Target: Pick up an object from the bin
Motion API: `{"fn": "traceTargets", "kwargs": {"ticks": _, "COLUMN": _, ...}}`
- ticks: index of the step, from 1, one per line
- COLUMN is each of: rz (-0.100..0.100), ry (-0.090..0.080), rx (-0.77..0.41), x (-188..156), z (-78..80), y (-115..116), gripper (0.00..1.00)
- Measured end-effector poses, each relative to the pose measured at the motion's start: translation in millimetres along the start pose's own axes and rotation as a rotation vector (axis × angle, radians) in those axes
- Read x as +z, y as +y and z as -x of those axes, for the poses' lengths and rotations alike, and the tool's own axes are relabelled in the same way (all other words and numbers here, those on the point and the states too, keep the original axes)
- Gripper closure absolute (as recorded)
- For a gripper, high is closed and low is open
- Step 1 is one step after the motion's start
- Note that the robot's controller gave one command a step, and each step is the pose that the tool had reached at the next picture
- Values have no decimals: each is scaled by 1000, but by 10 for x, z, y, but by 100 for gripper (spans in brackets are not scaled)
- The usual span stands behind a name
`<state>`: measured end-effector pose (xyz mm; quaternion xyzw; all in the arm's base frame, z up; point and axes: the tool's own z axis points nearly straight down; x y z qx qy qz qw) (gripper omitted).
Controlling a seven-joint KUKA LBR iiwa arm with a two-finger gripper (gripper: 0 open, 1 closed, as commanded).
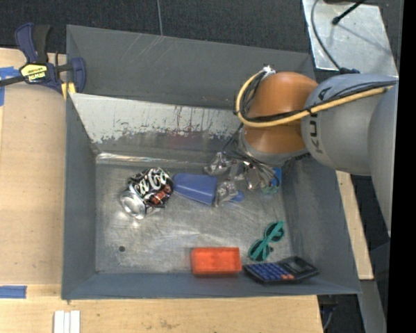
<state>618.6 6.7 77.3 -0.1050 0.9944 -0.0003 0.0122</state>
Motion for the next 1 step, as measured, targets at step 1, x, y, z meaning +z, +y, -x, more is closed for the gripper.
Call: {"fn": "traceTargets", "kwargs": {"ticks": 1, "rz": 4, "ry": 2, "rx": -12, "x": 3, "z": 12, "y": -31, "gripper": 100}}
